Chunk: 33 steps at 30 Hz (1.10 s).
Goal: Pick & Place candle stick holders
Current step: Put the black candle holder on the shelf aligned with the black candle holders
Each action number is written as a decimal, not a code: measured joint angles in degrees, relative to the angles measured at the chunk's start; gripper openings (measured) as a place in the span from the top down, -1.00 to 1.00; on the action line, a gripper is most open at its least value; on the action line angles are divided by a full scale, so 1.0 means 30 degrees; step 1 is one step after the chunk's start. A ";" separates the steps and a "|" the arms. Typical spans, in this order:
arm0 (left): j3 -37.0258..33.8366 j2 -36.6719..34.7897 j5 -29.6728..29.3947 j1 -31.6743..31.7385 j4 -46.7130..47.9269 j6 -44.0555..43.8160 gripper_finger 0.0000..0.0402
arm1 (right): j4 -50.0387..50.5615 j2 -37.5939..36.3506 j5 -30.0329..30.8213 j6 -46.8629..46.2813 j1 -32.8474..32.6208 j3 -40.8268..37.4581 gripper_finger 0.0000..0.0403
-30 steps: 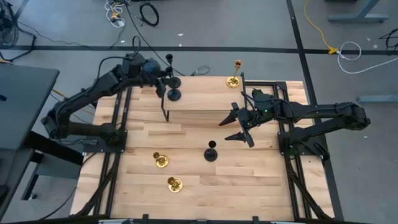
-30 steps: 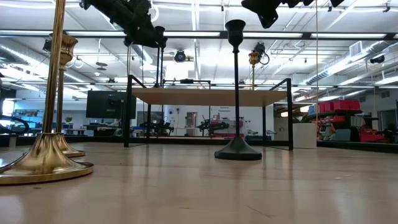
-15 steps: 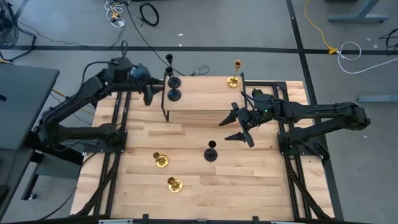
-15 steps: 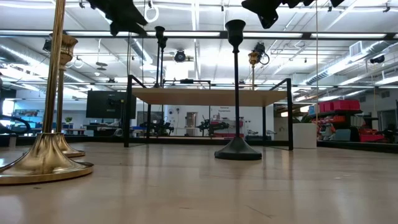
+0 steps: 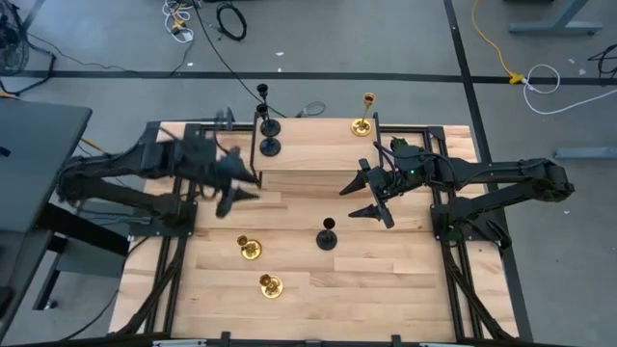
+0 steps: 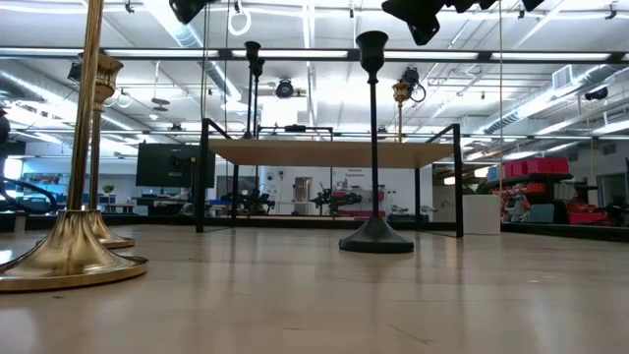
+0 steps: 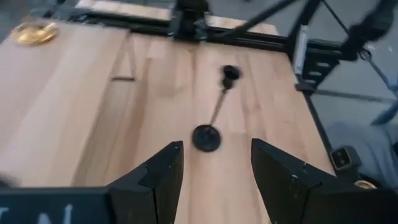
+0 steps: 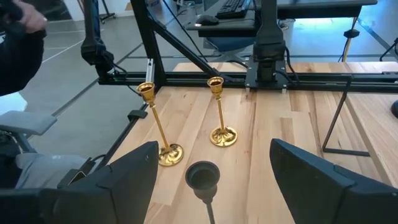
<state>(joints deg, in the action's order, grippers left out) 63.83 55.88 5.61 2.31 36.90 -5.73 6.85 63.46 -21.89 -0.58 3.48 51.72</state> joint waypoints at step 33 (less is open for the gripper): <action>-0.0007 1.0441 -0.8522 -0.6461 -0.9383 -0.1393 0.05 | 0.1632 -0.0007 0.0007 -0.0246 -0.1304 0.0000 -0.51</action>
<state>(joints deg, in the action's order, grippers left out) 63.81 87.21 -19.96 -17.07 8.75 -9.91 11.75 63.44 -21.87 -1.32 -0.43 51.72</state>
